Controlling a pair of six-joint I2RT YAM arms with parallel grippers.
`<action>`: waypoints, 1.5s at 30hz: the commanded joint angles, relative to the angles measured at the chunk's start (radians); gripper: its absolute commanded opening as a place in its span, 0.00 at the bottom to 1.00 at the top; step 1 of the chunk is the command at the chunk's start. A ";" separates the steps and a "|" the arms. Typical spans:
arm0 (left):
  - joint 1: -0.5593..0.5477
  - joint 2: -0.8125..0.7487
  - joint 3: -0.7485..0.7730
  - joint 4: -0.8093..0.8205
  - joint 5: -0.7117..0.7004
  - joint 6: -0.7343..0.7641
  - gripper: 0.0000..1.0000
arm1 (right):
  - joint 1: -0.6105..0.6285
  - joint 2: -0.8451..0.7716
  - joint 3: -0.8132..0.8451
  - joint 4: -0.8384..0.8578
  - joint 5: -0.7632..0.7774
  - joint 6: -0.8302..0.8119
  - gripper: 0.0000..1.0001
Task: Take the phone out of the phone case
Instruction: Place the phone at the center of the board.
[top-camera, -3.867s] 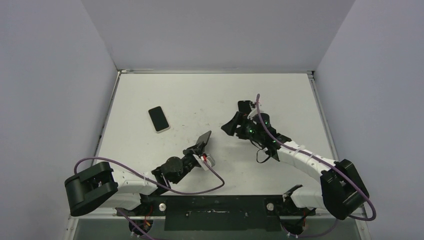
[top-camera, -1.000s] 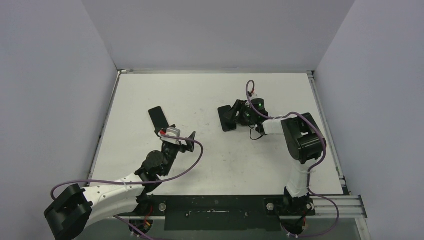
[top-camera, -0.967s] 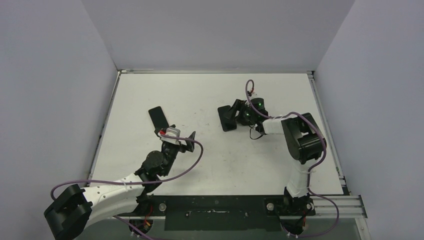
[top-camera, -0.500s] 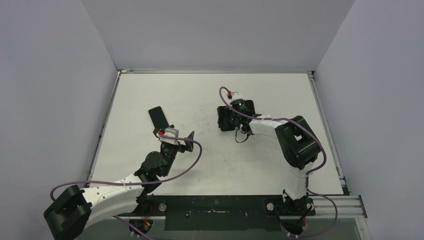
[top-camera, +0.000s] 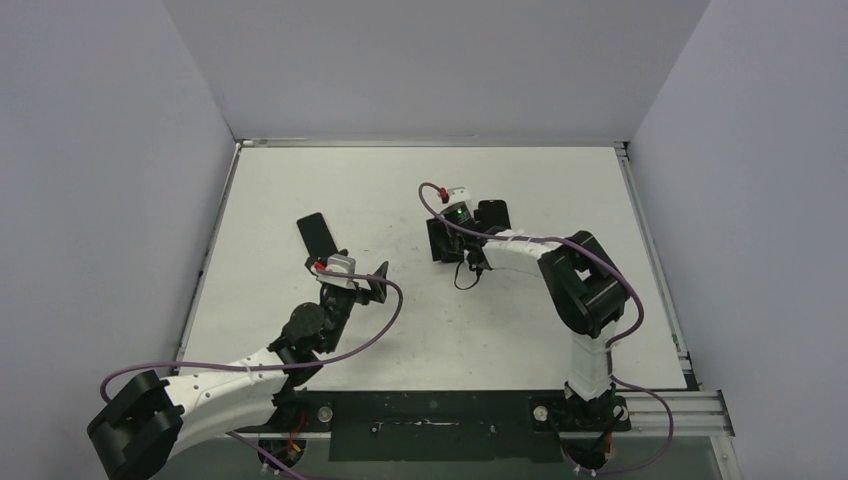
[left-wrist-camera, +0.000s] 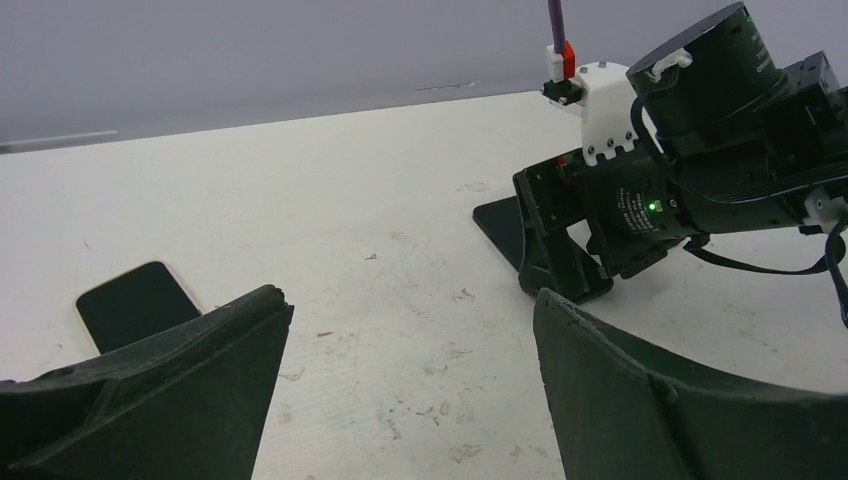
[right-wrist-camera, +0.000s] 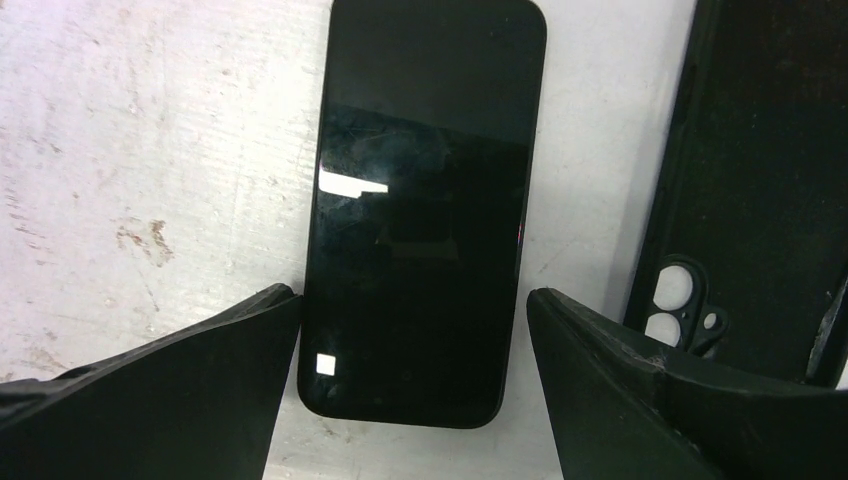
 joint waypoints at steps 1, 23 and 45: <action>0.007 -0.009 0.000 0.039 -0.008 -0.018 0.89 | 0.003 0.026 0.041 -0.022 0.047 0.003 0.84; 0.023 0.016 0.012 0.020 -0.014 -0.039 0.89 | -0.061 0.113 0.129 -0.048 0.055 0.021 0.68; 0.210 0.034 0.087 -0.204 0.026 -0.368 0.90 | -0.091 -0.335 -0.164 0.214 -0.073 0.014 1.00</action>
